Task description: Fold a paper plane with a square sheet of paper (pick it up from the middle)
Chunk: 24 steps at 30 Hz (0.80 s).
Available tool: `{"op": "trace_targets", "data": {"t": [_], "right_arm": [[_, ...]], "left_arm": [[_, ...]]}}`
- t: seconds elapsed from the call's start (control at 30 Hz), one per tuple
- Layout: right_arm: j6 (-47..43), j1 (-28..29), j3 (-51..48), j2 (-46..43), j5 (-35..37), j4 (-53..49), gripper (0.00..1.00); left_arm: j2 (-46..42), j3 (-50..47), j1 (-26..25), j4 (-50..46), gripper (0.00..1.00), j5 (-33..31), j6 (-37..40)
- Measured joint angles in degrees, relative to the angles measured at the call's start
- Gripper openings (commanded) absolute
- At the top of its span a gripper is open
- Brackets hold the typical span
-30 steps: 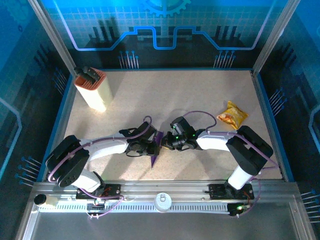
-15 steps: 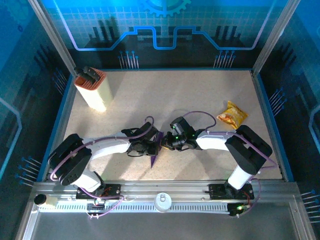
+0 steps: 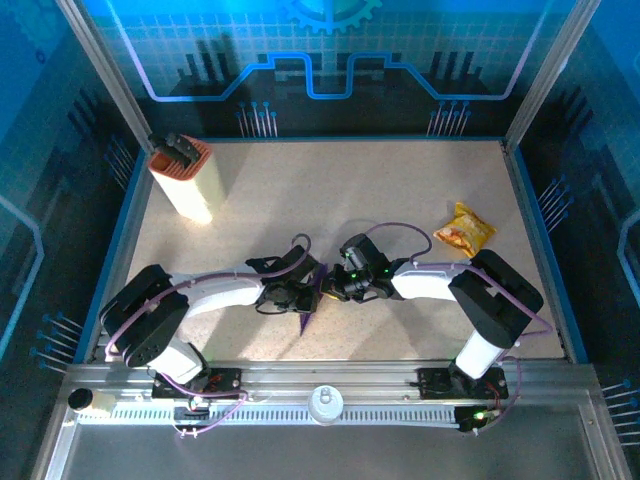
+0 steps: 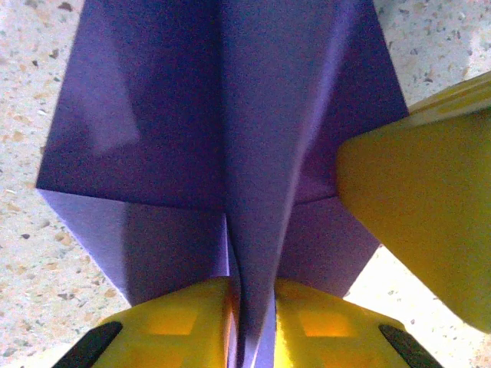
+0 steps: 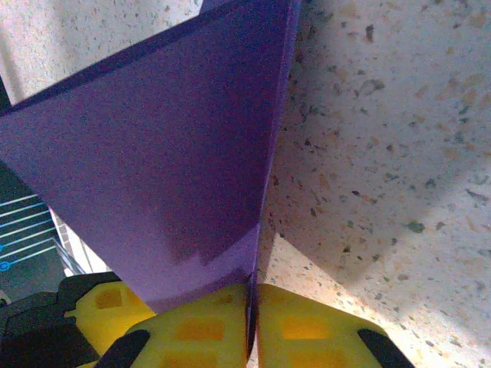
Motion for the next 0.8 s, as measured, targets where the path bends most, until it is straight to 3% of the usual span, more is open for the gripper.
{"op": "trace_targets", "data": {"t": [0.3, 0.57, 0.8], "right_arm": [[-0.02, 0.00, 0.00, 0.00, -0.22, 0.00, 0.16], [-0.50, -0.81, -0.02, -0.11, -0.68, -0.13, 0.24], [-1.66, -1.92, -0.70, -3.76, -0.46, -0.94, 0.25]], "left_arm": [[0.74, 0.15, -0.07, 0.00, 0.17, -0.50, 0.02], [0.79, 0.33, -0.57, -0.02, 0.12, -2.19, -0.02], [0.79, 0.74, -0.83, -0.24, 0.21, -3.06, -0.15]]}}
